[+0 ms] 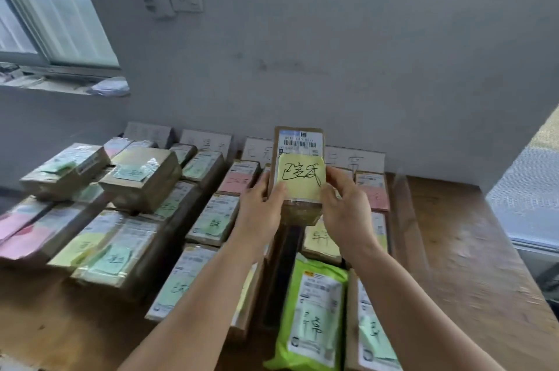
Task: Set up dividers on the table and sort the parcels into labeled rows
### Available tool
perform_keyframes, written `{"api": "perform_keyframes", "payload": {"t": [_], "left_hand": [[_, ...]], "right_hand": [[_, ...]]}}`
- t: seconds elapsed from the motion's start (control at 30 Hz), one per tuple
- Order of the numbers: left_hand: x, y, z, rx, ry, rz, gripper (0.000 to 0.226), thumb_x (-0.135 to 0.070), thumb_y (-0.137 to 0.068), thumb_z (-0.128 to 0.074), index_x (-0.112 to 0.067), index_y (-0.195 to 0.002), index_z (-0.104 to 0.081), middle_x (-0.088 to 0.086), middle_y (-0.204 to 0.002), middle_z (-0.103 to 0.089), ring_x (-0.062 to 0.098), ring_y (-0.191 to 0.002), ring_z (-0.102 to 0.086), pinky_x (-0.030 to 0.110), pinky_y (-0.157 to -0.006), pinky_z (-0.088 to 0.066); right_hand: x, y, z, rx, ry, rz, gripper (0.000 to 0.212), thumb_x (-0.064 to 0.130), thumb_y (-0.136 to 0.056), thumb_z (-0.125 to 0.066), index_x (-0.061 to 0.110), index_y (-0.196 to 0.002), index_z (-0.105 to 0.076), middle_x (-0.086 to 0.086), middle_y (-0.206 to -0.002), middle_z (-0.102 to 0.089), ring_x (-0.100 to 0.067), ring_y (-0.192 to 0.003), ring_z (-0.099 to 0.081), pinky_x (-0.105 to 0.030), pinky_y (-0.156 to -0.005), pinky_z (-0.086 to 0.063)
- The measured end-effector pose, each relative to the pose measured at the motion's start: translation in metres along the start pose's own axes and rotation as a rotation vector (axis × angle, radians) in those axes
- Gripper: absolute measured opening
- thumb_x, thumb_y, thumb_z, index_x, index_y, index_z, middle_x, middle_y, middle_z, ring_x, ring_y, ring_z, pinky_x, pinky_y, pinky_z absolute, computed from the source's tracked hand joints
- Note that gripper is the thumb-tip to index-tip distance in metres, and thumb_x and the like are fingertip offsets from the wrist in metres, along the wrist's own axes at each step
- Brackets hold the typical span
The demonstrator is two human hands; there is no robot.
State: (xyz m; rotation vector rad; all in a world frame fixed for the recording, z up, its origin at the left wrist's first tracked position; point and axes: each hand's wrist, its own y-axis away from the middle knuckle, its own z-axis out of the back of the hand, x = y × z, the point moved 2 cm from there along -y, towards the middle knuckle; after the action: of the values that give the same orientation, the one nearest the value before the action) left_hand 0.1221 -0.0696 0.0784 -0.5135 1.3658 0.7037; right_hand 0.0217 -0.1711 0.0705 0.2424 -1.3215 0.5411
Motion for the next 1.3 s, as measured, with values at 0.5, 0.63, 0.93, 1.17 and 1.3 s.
{"api": "perform_keyframes", "payload": {"t": [0.5, 0.63, 0.93, 1.17, 1.3], "left_hand": [[0.057, -0.064, 0.109, -0.024, -0.200, 0.111, 0.040, -0.036, -0.101, -0.038, -0.027, -0.138, -0.048, -0.003, -0.113, -0.064, 0.010, -0.091, -0.059, 0.031, -0.076, -0.048], [0.069, -0.070, 0.101, 0.019, -0.202, 0.146, 0.037, -0.038, -0.100, -0.038, -0.025, -0.133, -0.050, -0.006, -0.106, -0.063, 0.010, -0.094, -0.058, 0.027, -0.074, -0.049], [0.086, -0.075, 0.105, 0.106, -0.267, 0.159, 0.038, -0.035, -0.100, -0.034, -0.025, -0.134, -0.050, -0.003, -0.123, -0.061, 0.016, -0.108, -0.055, 0.036, -0.093, -0.047], [0.083, -0.079, 0.105, 0.078, -0.434, 0.074, 0.035, -0.035, -0.100, -0.034, -0.019, -0.124, -0.053, 0.002, -0.118, -0.063, 0.014, -0.090, -0.057, 0.025, -0.065, -0.043], [0.082, -0.080, 0.109, 0.044, -0.567, 0.024, 0.039, -0.037, -0.100, -0.037, -0.016, -0.132, -0.044, 0.007, -0.119, -0.061, 0.019, -0.092, -0.057, 0.033, -0.073, -0.046]], "right_hand": [[-0.007, -0.012, -0.129, 0.065, 0.143, -0.145, 0.041, 0.018, -0.098, -0.045, 0.033, -0.136, -0.046, 0.013, -0.116, -0.064, 0.003, -0.079, -0.060, -0.007, -0.046, -0.043], [-0.015, -0.014, -0.128, 0.015, 0.238, -0.164, 0.042, 0.017, -0.097, -0.044, 0.029, -0.138, -0.044, 0.008, -0.123, -0.062, -0.006, -0.090, -0.059, -0.016, -0.059, -0.049], [-0.028, -0.006, -0.136, 0.045, 0.278, -0.226, 0.042, 0.019, -0.097, -0.044, 0.029, -0.138, -0.045, 0.010, -0.125, -0.062, -0.011, -0.102, -0.061, -0.017, -0.067, -0.050], [-0.022, -0.009, -0.138, 0.080, 0.340, -0.207, 0.042, 0.018, -0.099, -0.038, 0.030, -0.139, -0.042, 0.008, -0.127, -0.061, -0.013, -0.095, -0.064, -0.017, -0.056, -0.049], [-0.019, -0.008, -0.134, 0.109, 0.405, -0.185, 0.039, 0.019, -0.099, -0.039, 0.026, -0.137, -0.043, 0.005, -0.124, -0.062, -0.011, -0.085, -0.062, -0.016, -0.051, -0.043]]}}
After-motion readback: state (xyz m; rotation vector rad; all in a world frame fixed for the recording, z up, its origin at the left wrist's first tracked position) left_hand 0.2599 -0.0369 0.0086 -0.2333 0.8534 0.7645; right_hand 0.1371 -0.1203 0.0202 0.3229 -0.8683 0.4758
